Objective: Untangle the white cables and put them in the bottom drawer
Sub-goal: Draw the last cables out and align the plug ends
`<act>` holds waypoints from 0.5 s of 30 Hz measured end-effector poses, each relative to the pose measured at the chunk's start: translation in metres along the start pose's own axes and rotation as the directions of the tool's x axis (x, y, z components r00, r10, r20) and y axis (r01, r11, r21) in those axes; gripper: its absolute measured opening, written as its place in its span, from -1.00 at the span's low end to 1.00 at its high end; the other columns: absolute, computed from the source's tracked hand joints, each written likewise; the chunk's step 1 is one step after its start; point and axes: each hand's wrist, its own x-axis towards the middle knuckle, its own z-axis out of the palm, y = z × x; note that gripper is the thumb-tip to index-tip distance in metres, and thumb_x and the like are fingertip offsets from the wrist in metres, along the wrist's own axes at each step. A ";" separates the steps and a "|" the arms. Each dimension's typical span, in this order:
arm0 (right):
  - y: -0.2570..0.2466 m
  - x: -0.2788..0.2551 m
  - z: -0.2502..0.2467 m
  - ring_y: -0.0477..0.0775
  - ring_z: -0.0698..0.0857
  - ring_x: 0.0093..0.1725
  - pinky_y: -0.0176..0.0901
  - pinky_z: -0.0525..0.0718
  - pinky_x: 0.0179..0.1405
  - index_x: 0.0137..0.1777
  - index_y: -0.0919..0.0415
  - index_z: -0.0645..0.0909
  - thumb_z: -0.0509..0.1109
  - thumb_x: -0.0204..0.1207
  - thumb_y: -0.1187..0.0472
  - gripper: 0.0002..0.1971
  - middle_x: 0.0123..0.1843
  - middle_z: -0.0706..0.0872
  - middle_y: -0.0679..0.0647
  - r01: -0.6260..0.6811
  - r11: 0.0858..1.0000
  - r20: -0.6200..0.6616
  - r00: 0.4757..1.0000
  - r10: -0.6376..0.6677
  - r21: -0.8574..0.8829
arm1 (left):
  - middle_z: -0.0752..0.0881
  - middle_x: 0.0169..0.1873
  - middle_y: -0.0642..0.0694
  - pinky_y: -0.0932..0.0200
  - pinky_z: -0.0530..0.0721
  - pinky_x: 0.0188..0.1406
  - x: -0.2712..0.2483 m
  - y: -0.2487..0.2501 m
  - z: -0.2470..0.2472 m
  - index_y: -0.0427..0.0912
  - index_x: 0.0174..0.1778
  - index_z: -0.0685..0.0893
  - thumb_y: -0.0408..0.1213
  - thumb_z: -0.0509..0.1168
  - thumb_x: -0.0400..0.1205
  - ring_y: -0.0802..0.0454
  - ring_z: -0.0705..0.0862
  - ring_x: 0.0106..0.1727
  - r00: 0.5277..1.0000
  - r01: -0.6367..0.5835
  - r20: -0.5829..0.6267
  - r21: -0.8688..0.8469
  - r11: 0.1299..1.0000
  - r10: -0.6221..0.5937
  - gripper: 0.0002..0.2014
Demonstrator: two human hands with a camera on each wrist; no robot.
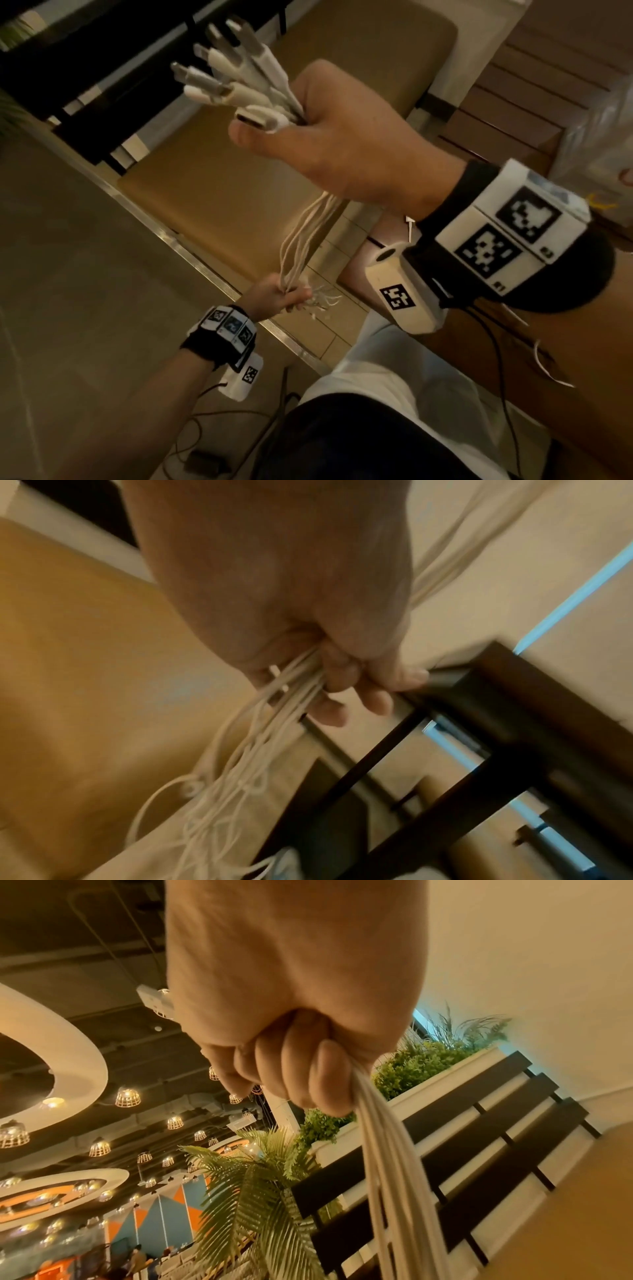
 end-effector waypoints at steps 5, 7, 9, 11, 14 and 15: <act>0.001 -0.001 0.003 -0.21 0.45 -0.67 -0.46 0.29 -0.66 -0.48 -0.09 0.39 0.39 0.65 0.11 -0.56 -0.71 0.45 -0.30 0.000 0.998 0.001 1.000 0.000 -0.064 | 0.70 -0.49 0.30 0.47 0.47 -0.39 0.009 -0.033 0.004 0.04 -0.37 0.66 -0.12 0.31 0.67 0.34 0.66 -0.40 0.980 0.161 -0.128 0.087 0.983 -0.149 -0.73; 0.003 -0.002 0.011 -0.21 0.46 -0.66 -0.46 0.30 -0.67 -0.50 -0.09 0.39 0.41 0.64 0.12 -0.54 -0.71 0.46 -0.32 0.011 0.997 0.022 1.000 -0.010 -0.075 | 0.72 -0.40 0.31 0.47 0.47 -0.33 0.017 -0.033 0.006 0.06 -0.28 0.68 -0.12 0.36 0.65 0.38 0.68 -0.28 0.971 0.237 -0.050 0.166 0.957 -0.232 -0.83; 0.005 -0.004 0.013 -0.19 0.46 -0.66 -0.44 0.31 -0.65 -0.52 -0.09 0.40 0.42 0.62 0.13 -0.54 -0.72 0.44 -0.28 0.032 0.998 0.029 0.999 -0.031 -0.053 | 0.70 -0.21 0.27 0.33 0.53 -0.13 0.020 -0.037 0.004 0.16 -0.17 0.67 -0.10 0.44 0.58 0.27 0.69 -0.07 0.944 0.321 -0.001 0.245 0.915 -0.330 -0.93; 0.005 -0.007 0.011 -0.16 0.43 -0.67 -0.42 0.29 -0.65 -0.55 -0.08 0.37 0.43 0.61 0.13 -0.51 -0.73 0.40 -0.22 0.030 0.997 0.022 0.999 -0.028 -0.064 | 0.70 0.06 0.17 0.05 0.58 0.22 0.022 -0.031 0.004 0.15 0.09 0.64 -0.23 0.53 0.48 0.04 0.67 0.21 0.910 0.384 0.040 0.302 0.873 -0.414 -0.67; 0.009 -0.012 0.006 -0.15 0.43 -0.68 -0.42 0.28 -0.67 -0.58 -0.07 0.36 0.44 0.61 0.12 -0.48 -0.75 0.40 -0.21 0.007 0.995 0.005 1.000 -0.006 -0.096 | 0.59 0.37 -0.14 0.16 0.54 0.25 0.025 0.000 -0.002 -0.22 0.52 0.44 -0.54 0.39 0.56 -0.14 0.58 0.37 0.910 0.364 0.062 0.351 0.863 -0.410 -0.41; 0.010 -0.014 0.005 -0.16 0.44 -0.68 -0.42 0.28 -0.67 -0.58 -0.07 0.36 0.43 0.62 0.12 -0.48 -0.75 0.40 -0.23 -0.005 0.996 0.002 1.000 0.005 -0.090 | 0.60 0.34 -0.20 0.30 0.60 0.12 0.026 0.013 -0.010 -0.29 0.53 0.42 -0.53 0.31 0.63 -0.10 0.64 0.25 0.925 0.337 0.042 0.363 0.869 -0.377 -0.48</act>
